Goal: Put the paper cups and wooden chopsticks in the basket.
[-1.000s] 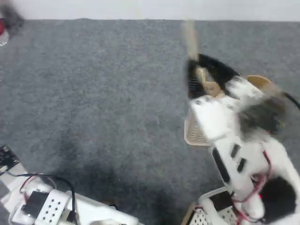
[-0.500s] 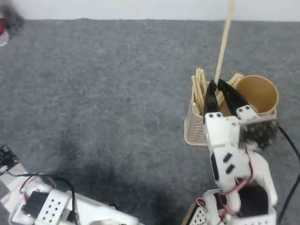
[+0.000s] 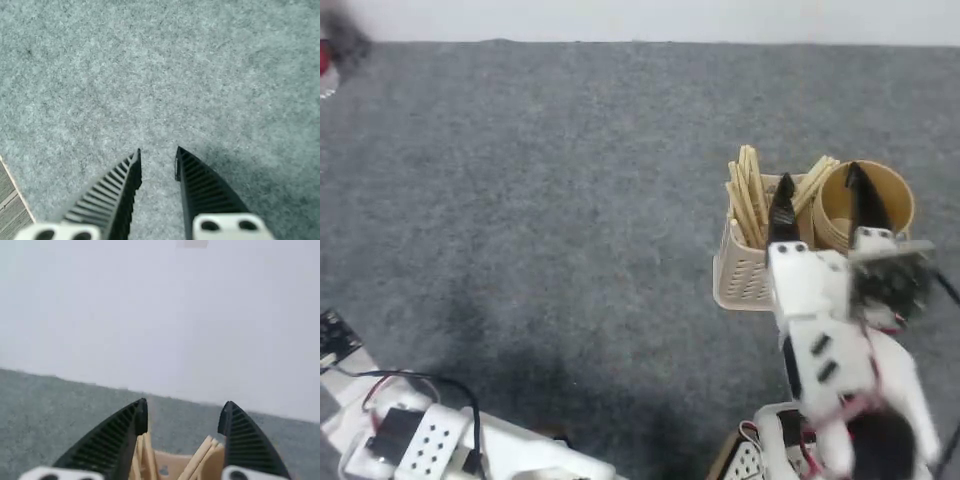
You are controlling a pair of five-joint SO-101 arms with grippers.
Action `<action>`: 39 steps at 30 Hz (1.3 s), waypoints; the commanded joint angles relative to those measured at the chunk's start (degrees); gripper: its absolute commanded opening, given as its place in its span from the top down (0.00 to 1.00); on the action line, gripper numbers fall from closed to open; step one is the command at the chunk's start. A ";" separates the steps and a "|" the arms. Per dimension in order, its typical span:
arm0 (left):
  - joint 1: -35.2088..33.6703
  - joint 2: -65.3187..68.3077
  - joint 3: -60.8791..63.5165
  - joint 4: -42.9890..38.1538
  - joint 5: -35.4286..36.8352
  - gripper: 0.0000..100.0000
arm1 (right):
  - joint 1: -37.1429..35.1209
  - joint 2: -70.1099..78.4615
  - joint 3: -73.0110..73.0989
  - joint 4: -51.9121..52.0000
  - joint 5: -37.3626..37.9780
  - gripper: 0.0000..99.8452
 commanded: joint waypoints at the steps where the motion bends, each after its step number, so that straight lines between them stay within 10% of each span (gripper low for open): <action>1: -0.09 -0.62 -0.22 -0.97 -0.62 0.89 | 1.27 8.92 -17.85 9.10 3.60 0.77; 15: -0.09 -0.62 -0.22 -0.97 -0.62 0.89 | 25.80 68.18 -75.43 49.27 9.14 0.78; 39: -0.35 -0.62 -0.22 -0.97 -0.62 0.89 | 30.81 61.32 -44.66 43.56 18.02 0.78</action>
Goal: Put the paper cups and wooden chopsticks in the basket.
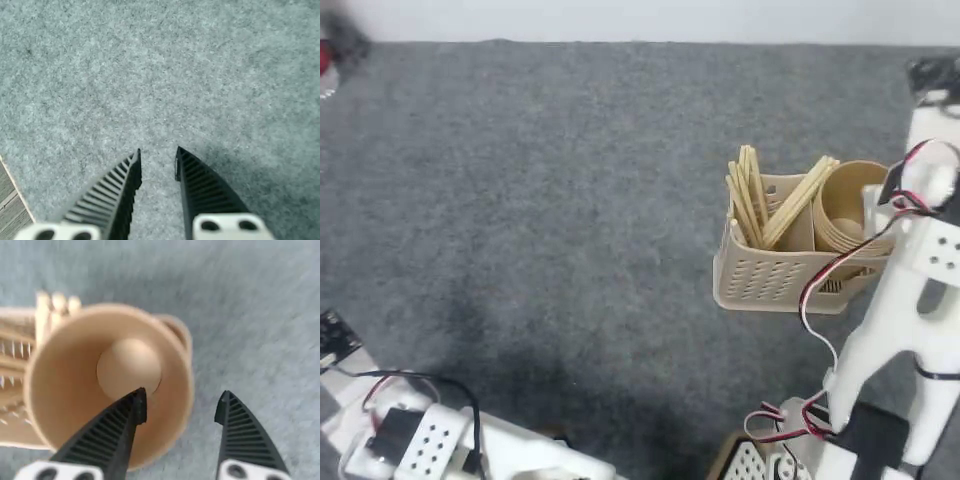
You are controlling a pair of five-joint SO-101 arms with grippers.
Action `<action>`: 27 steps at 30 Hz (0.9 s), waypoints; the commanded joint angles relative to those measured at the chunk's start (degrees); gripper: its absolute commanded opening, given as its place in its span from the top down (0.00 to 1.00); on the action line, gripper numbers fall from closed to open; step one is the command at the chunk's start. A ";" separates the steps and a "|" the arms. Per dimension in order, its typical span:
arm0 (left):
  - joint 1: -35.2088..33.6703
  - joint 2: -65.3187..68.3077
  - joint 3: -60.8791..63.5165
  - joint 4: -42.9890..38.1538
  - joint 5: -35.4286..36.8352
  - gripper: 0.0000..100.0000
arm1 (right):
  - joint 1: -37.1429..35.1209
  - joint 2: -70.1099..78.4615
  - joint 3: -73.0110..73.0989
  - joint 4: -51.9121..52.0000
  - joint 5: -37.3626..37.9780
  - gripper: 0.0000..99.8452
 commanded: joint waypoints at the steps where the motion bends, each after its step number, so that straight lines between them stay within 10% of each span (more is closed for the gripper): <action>1: -0.35 -0.62 -0.22 -0.97 -0.62 0.89 | 3.12 -2.33 3.69 -4.26 1.05 0.78; 11: -0.35 -0.62 -0.22 -0.97 -0.62 0.89 | 0.40 -2.24 21.45 -17.19 4.66 0.79; 16: -0.35 -0.62 -0.22 -0.97 -0.62 0.89 | -5.49 -2.24 23.65 -17.10 3.96 0.99; 27: -0.44 -0.62 -0.22 -0.97 -0.62 0.89 | -25.01 -2.33 23.30 -14.64 -14.95 0.99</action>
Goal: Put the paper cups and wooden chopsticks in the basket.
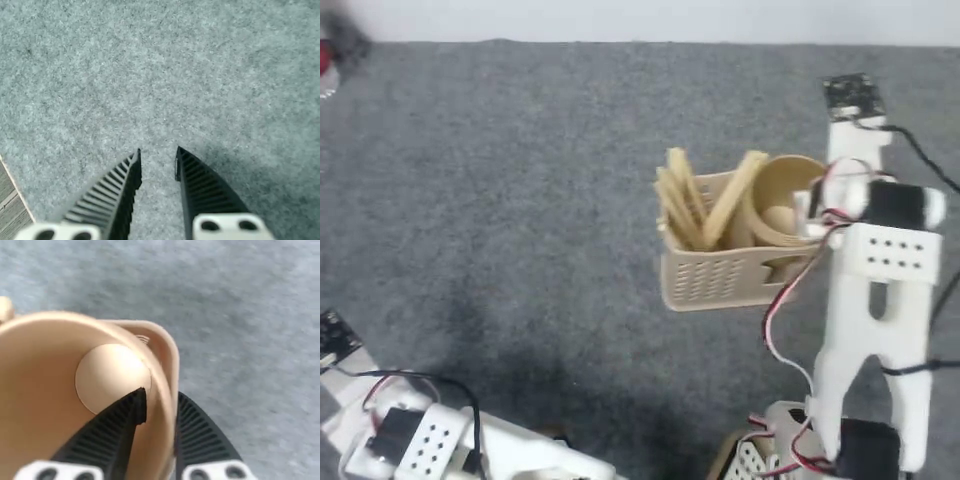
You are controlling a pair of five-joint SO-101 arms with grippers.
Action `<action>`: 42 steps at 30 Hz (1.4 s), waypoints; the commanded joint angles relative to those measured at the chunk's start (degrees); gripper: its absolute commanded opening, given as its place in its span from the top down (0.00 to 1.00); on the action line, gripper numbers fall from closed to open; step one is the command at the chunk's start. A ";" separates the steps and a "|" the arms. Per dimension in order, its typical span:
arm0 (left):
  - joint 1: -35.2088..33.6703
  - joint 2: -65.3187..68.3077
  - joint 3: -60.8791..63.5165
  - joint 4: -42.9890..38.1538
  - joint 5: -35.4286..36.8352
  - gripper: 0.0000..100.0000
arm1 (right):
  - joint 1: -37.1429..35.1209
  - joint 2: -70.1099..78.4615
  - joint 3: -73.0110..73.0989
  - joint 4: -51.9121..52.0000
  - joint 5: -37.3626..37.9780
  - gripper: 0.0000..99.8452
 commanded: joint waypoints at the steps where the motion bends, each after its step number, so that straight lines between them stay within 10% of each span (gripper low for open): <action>1: -0.44 -0.62 -0.22 -0.97 -0.62 0.89 | -8.13 0.66 2.64 1.63 -6.77 0.99; 31: -0.44 -0.62 -0.22 -0.97 -0.62 0.89 | -10.95 26.33 -33.23 6.90 -45.89 0.99; 42: -0.44 -0.62 -0.22 -0.97 -0.53 0.89 | -12.53 14.02 -32.97 9.80 -39.91 0.99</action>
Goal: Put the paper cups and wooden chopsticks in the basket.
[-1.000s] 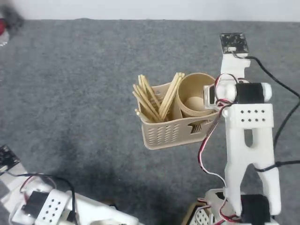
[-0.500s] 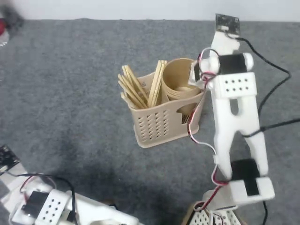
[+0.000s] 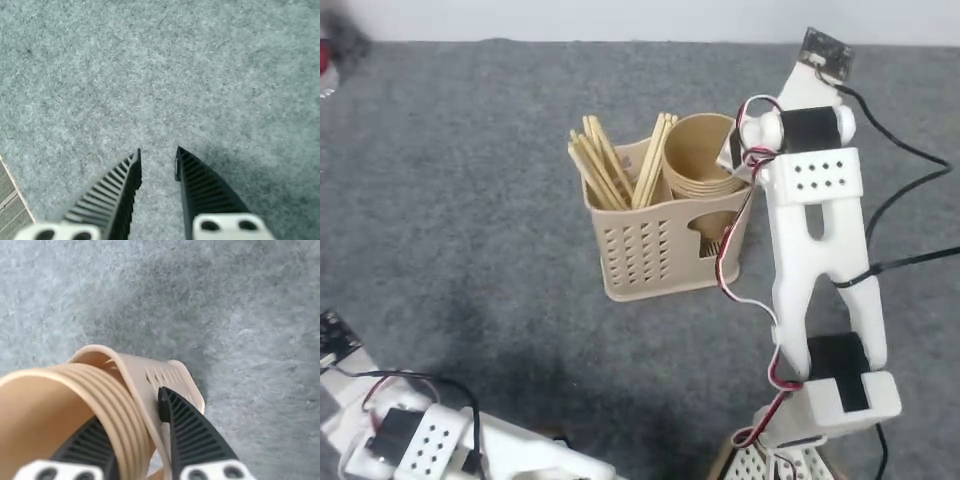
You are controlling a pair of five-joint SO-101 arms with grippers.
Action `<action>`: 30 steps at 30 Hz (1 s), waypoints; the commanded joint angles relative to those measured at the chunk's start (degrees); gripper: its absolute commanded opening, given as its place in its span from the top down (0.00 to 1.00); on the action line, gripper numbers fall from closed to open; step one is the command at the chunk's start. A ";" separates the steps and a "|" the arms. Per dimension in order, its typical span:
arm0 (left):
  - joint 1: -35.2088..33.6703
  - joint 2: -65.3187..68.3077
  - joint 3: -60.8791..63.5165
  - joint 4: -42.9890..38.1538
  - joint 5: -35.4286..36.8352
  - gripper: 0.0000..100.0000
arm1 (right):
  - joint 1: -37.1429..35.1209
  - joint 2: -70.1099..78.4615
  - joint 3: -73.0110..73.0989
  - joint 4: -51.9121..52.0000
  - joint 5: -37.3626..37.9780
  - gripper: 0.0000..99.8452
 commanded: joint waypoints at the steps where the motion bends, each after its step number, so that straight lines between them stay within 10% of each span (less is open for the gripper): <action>1: -0.44 -0.62 -0.22 -0.97 -0.53 0.89 | 0.22 -7.25 -1.05 2.24 3.25 0.99; 16: -0.44 -0.62 -0.22 -0.97 -0.44 0.89 | 3.56 -6.99 3.60 7.96 1.85 0.92; 30: -0.44 -0.62 -0.22 -0.97 -0.44 0.89 | 2.86 -9.63 0.44 8.92 28.13 0.73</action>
